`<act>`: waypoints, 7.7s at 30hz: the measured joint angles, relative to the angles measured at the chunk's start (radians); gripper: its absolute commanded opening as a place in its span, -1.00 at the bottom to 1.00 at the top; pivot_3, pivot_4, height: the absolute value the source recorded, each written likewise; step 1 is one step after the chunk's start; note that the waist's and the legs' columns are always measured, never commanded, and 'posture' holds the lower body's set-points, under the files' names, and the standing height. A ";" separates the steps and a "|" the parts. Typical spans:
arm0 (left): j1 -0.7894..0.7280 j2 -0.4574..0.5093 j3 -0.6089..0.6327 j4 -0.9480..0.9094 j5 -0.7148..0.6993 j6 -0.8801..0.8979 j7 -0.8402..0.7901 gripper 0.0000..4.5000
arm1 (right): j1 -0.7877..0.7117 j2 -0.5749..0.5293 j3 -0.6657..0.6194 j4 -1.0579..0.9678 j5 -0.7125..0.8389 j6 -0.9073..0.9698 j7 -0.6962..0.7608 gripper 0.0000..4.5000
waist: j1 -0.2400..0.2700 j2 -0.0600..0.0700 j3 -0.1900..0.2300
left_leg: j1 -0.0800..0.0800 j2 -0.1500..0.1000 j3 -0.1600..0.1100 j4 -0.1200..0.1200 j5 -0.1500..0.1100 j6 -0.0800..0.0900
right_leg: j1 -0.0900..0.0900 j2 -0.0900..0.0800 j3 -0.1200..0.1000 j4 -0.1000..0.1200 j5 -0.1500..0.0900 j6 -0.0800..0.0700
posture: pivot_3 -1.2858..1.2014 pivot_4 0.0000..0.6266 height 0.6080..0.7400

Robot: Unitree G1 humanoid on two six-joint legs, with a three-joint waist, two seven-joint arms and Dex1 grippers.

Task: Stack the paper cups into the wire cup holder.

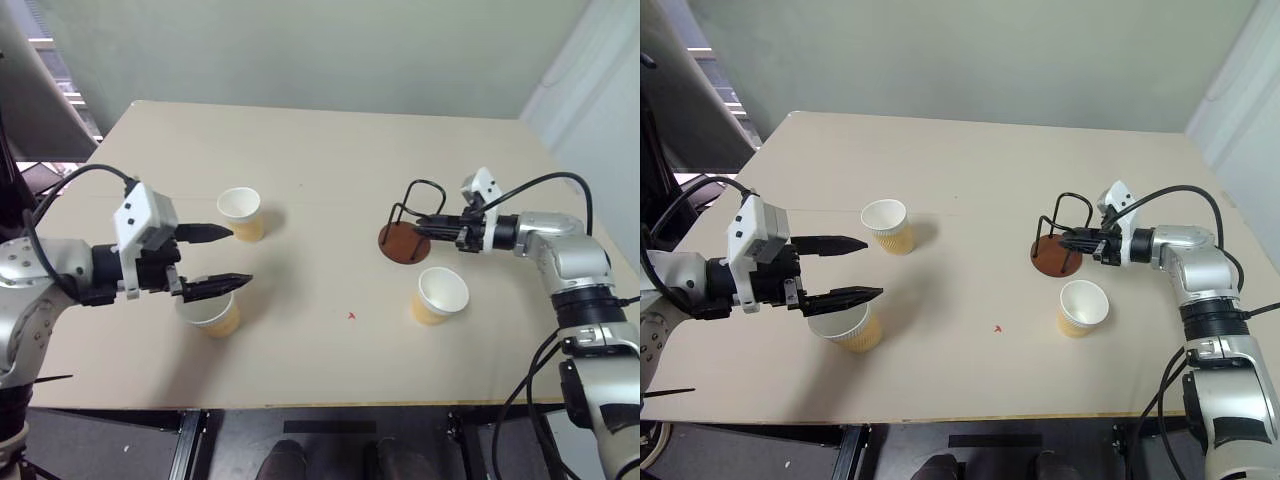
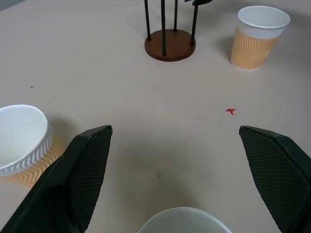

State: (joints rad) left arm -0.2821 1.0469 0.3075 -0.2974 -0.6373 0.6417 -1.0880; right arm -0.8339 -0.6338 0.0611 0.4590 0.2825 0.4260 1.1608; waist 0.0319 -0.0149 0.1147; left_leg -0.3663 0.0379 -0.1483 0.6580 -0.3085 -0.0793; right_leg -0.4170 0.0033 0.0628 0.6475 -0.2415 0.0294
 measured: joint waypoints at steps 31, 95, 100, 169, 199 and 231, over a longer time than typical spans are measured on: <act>0.079 0.073 -0.039 -0.141 -0.129 0.067 -0.148 1.00 | 0.215 -0.083 0.234 -0.678 0.142 0.090 0.250 -0.99 | -0.007 -0.001 0.000 | 0.003 0.008 0.000 0.006 -0.002 -0.003 | 0.004 0.011 0.000 -0.001 0.000 0.000 | 0.03 -0.52 1.00; 0.037 -0.060 0.059 -0.119 -0.267 0.025 -0.107 1.00 | 0.250 -0.375 0.177 -0.670 -0.069 -0.092 0.350 -0.99 | 0.002 0.000 0.000 | 0.012 0.011 0.010 0.005 -0.005 -0.003 | 0.009 0.013 0.008 0.000 0.000 0.000 | 0.03 -0.52 1.00; 0.116 -0.092 0.123 -0.143 -0.307 0.024 -0.074 1.00 | 0.224 -0.388 0.109 -0.694 0.047 -0.020 0.383 -0.99 | 0.002 0.000 0.000 | 0.014 0.011 0.015 0.004 -0.005 -0.003 | 0.009 0.015 0.015 0.000 0.000 0.000 | 0.03 -0.52 1.00; 0.277 0.222 -0.094 0.062 0.279 -0.247 -0.197 1.00 | 0.612 -0.325 -0.640 -0.821 0.679 0.306 0.094 0.99 | -0.008 0.000 0.000 | 0.018 0.016 0.019 0.006 -0.017 0.003 | 0.007 0.027 0.024 0.003 -0.005 -0.005 | 0.03 -0.52 1.00; -0.170 0.113 -0.230 0.124 0.179 -0.215 -0.315 -0.98 | 0.624 -0.373 -0.616 -0.936 0.783 0.329 0.035 1.00 | 0.006 -0.001 -0.001 | 0.018 0.016 0.018 0.008 -0.019 0.008 | 0.007 0.025 0.023 0.003 -0.004 -0.004 | 0.03 -0.52 1.00; -1.027 -0.132 -1.143 0.409 0.030 -0.760 -0.486 -0.98 | 0.715 -0.395 -0.668 -1.019 0.774 0.308 -0.058 1.00 | 0.010 0.000 0.000 | 0.014 0.005 0.019 0.019 -0.022 0.012 | 0.011 0.020 0.038 -0.003 -0.005 0.025 | 0.03 -0.52 1.00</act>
State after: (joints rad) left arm -1.3092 0.9148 -0.8350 0.1114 -0.6070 -0.1182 -1.5738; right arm -0.1191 -1.0287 -0.6067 -0.5597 1.0569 0.7341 1.1032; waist 0.0423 -0.0148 0.1145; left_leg -0.3520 0.0430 -0.1292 0.6766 -0.3300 -0.0677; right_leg -0.4058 0.0237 0.1008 0.6442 -0.2468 0.0543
